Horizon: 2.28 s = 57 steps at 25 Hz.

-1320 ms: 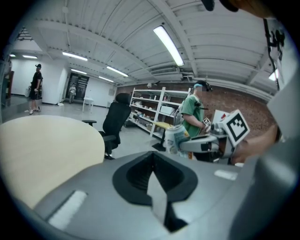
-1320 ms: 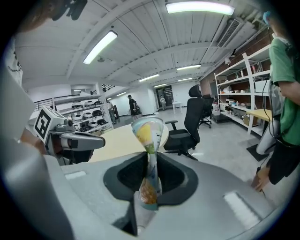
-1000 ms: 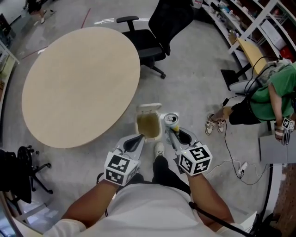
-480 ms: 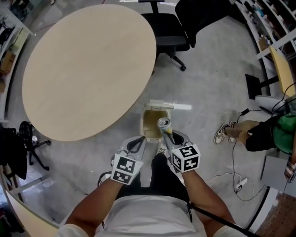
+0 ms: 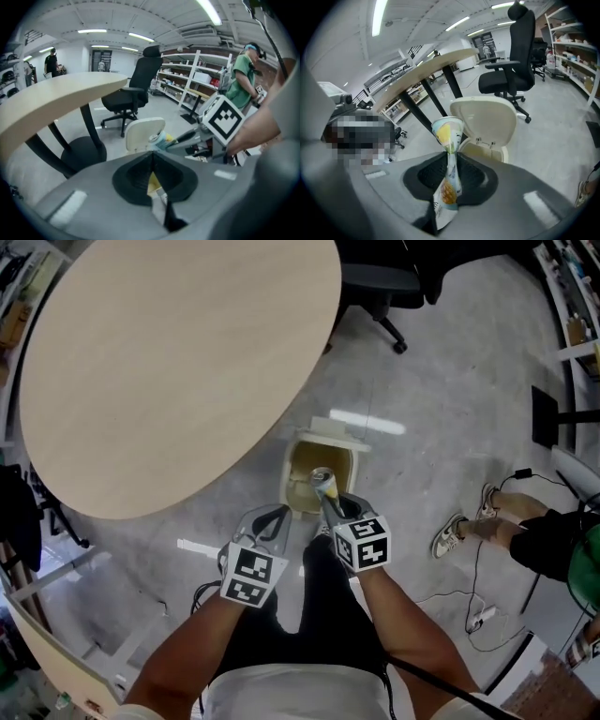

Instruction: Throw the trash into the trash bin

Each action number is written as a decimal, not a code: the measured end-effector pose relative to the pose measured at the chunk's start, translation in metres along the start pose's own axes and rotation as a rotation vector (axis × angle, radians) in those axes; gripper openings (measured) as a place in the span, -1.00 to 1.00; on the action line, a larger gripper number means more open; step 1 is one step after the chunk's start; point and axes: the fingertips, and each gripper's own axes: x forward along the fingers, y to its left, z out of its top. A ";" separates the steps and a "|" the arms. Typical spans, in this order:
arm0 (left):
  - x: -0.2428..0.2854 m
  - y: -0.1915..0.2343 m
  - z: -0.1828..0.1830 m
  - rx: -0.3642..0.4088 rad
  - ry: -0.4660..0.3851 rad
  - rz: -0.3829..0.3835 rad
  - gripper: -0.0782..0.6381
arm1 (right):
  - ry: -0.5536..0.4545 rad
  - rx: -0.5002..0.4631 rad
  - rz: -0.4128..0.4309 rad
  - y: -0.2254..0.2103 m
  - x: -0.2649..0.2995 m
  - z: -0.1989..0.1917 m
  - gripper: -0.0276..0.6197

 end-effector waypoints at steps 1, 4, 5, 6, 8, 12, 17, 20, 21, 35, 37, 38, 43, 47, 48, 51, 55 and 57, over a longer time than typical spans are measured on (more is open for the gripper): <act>0.005 0.001 -0.007 -0.004 0.014 0.001 -0.76 | 0.015 -0.003 0.005 -0.002 0.007 -0.005 -0.71; 0.023 0.002 -0.030 -0.042 0.055 0.002 -0.76 | 0.055 -0.018 0.025 -0.006 0.024 -0.018 -0.71; 0.029 0.003 -0.036 -0.054 0.065 0.001 -0.76 | 0.069 -0.024 0.031 -0.007 0.030 -0.023 -0.71; 0.034 0.005 -0.040 -0.066 0.077 0.000 -0.76 | 0.083 -0.028 0.036 -0.008 0.035 -0.028 -0.71; 0.043 0.009 -0.044 -0.091 0.097 -0.003 -0.76 | 0.109 -0.028 0.043 -0.014 0.046 -0.036 -0.71; 0.065 0.018 -0.056 -0.128 0.118 0.010 -0.76 | 0.150 -0.031 0.035 -0.033 0.071 -0.047 -0.71; 0.091 0.024 -0.077 -0.168 0.139 0.010 -0.76 | 0.227 -0.068 0.019 -0.049 0.105 -0.058 -0.71; 0.107 0.023 -0.085 -0.169 0.155 0.007 -0.76 | 0.246 -0.079 0.005 -0.058 0.120 -0.062 -0.71; 0.112 0.024 -0.088 -0.169 0.160 0.006 -0.76 | 0.253 -0.080 0.001 -0.061 0.125 -0.065 -0.71; 0.139 0.033 -0.108 -0.153 0.176 -0.002 -0.76 | 0.266 -0.056 -0.068 -0.080 0.163 -0.072 -0.59; 0.135 0.034 -0.107 -0.155 0.173 0.004 -0.76 | 0.266 -0.047 -0.074 -0.079 0.159 -0.070 -0.49; 0.133 0.034 -0.107 -0.157 0.173 0.004 -0.76 | 0.266 -0.047 -0.075 -0.078 0.157 -0.069 -0.49; 0.129 0.031 -0.100 -0.147 0.174 -0.013 -0.76 | 0.265 -0.064 -0.071 -0.071 0.143 -0.063 -0.49; 0.114 0.020 -0.087 -0.125 0.164 -0.035 -0.76 | 0.241 -0.066 -0.077 -0.058 0.120 -0.055 -0.49; 0.109 0.017 -0.083 -0.118 0.162 -0.041 -0.76 | 0.236 -0.061 -0.079 -0.056 0.113 -0.054 -0.49; 0.091 0.007 -0.078 -0.094 0.160 -0.057 -0.76 | 0.217 -0.032 -0.089 -0.046 0.092 -0.052 -0.55; 0.073 0.000 -0.057 -0.050 0.117 -0.076 -0.76 | 0.140 0.023 -0.088 -0.034 0.068 -0.030 -0.64; 0.065 -0.003 -0.046 -0.034 0.095 -0.085 -0.76 | 0.108 0.019 -0.087 -0.028 0.054 -0.018 -0.73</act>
